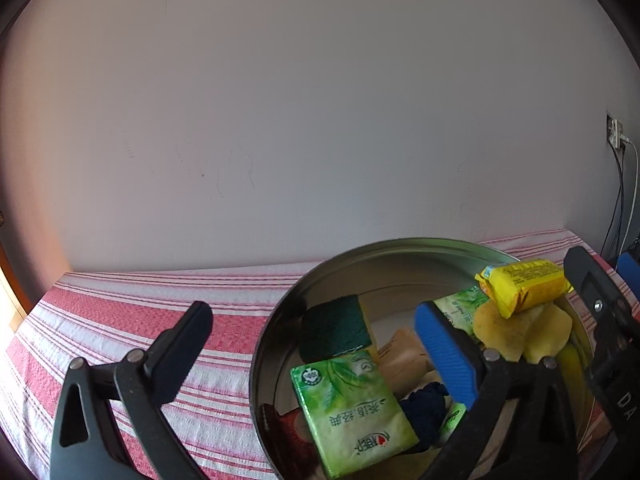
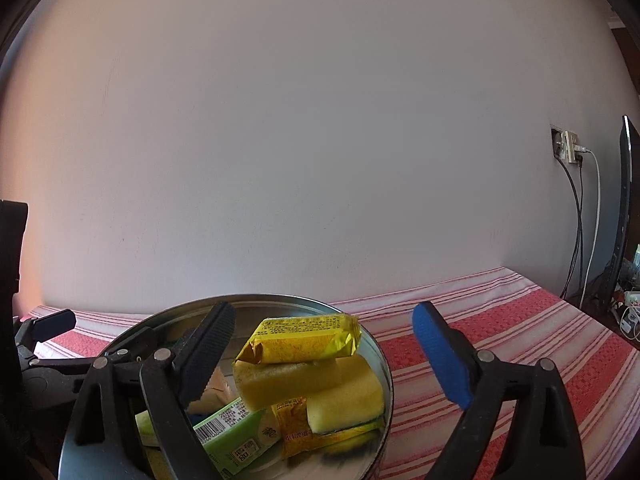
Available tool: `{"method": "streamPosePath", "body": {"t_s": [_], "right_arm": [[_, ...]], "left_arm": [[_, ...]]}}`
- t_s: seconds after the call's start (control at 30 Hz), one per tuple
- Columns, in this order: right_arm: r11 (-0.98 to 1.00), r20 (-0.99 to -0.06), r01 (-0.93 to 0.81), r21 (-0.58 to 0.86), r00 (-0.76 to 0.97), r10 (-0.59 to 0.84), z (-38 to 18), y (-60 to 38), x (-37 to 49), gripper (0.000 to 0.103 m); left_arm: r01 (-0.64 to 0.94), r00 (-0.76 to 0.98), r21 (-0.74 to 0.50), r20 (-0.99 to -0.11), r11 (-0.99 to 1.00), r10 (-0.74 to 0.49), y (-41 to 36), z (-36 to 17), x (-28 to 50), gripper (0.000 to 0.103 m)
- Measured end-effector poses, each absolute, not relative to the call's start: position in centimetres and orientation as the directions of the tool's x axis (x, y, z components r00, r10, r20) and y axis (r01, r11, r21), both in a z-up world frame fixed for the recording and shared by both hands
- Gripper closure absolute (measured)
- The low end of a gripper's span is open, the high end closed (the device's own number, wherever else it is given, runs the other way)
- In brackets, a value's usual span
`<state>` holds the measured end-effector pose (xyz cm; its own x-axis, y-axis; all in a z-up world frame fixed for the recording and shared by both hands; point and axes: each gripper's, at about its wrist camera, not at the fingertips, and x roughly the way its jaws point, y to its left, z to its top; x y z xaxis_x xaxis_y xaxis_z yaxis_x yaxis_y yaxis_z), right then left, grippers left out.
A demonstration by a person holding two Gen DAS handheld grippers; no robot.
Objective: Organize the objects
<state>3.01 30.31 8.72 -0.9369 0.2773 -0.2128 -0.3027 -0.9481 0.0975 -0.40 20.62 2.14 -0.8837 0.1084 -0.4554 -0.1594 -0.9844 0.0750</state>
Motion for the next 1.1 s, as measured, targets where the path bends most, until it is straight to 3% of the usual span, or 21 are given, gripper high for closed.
{"method": "streamPosePath", "body": {"t_s": [0.17,0.43,1.1], "right_arm": [[-0.934,-0.180,-0.317,0.163,-0.941,0.287,8.0,31.0,3.8,0.008],[-0.939,-0.127,-0.312,0.143,-0.947,0.295,5.4,31.4,4.3,0.008],[-0.924,-0.013,-0.370,0.094,-0.929,0.371,6.4,27.9,8.1,0.008]], "left_arm": [[-0.136,-0.896,0.056,-0.432,-0.989,0.098,19.0,1.9,0.2,0.001],[-0.114,-0.917,0.064,-0.390,-0.991,0.080,18.7,2.5,0.6,0.001],[-0.107,-0.944,0.060,-0.321,-0.992,0.082,17.5,2.8,4.4,0.001]]}}
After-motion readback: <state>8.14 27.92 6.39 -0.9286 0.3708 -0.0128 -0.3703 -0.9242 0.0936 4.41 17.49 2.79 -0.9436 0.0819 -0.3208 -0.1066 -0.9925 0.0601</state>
